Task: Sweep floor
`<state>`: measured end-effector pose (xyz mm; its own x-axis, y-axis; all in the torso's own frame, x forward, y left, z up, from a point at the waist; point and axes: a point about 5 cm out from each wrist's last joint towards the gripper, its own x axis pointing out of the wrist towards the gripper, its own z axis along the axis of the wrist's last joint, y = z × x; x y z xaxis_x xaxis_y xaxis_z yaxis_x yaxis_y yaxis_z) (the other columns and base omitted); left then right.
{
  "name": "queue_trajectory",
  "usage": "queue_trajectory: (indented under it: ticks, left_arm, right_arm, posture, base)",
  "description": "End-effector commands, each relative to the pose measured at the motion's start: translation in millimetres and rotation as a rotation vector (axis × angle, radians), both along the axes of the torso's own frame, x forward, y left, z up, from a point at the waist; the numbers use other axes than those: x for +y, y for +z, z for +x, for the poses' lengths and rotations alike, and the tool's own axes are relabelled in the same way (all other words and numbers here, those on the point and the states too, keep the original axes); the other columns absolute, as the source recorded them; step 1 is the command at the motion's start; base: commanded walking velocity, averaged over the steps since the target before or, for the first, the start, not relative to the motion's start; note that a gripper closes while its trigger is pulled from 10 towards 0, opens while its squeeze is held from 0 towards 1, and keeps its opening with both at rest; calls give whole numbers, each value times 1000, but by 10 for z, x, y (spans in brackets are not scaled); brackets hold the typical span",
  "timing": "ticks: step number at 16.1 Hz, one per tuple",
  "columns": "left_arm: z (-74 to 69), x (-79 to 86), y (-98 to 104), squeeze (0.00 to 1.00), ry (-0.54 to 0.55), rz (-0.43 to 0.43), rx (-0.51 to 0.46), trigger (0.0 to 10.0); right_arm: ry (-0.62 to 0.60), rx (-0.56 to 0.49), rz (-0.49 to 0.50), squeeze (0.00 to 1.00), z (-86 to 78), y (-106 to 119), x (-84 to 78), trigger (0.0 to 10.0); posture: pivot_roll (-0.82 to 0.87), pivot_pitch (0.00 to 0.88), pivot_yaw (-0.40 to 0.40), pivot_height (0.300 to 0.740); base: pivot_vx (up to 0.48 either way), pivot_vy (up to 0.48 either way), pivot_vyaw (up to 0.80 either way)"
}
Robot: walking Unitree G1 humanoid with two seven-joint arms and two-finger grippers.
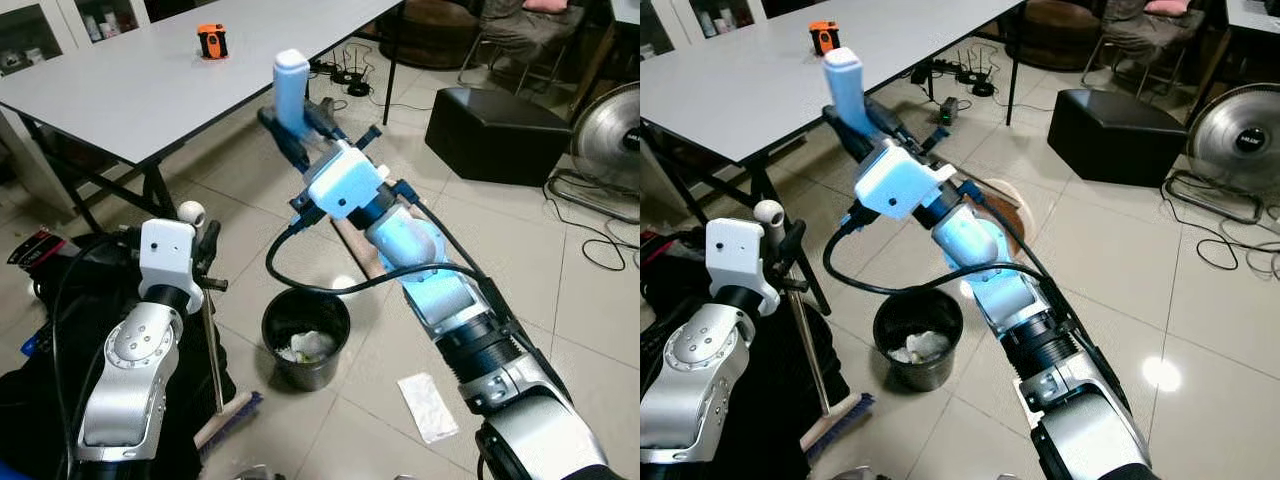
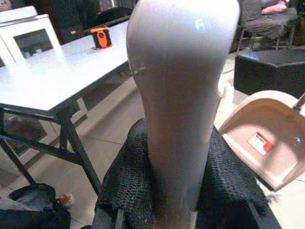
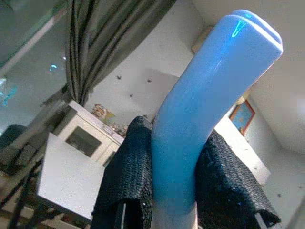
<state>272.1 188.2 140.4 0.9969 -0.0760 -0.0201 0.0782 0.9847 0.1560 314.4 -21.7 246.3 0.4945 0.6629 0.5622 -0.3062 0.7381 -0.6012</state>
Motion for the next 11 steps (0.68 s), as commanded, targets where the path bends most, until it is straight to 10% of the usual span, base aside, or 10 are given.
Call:
queue_trajectory:
  ticks: [1,6,11]
  left_arm:
    - [15,-58,42,0,-34,4,-8,10000]
    - [31,-189,-18,0,-130,19,26,10000]
    - [-34,-174,-83,0,-166,44,65,10000]
  right_arm:
    - [-61,-44,66,0,14,185,-117,10000]
    - [-388,243,269,0,16,-106,-893,10000]
    - [-656,280,188,0,-137,-316,-1366,10000]
  posture:
    - [-9,30,31,740]
    - [-35,41,48,740]
    - [-38,52,46,740]
  base:
    - [0,0,0]
    - [0,0,0]
    - [0,-382,0]
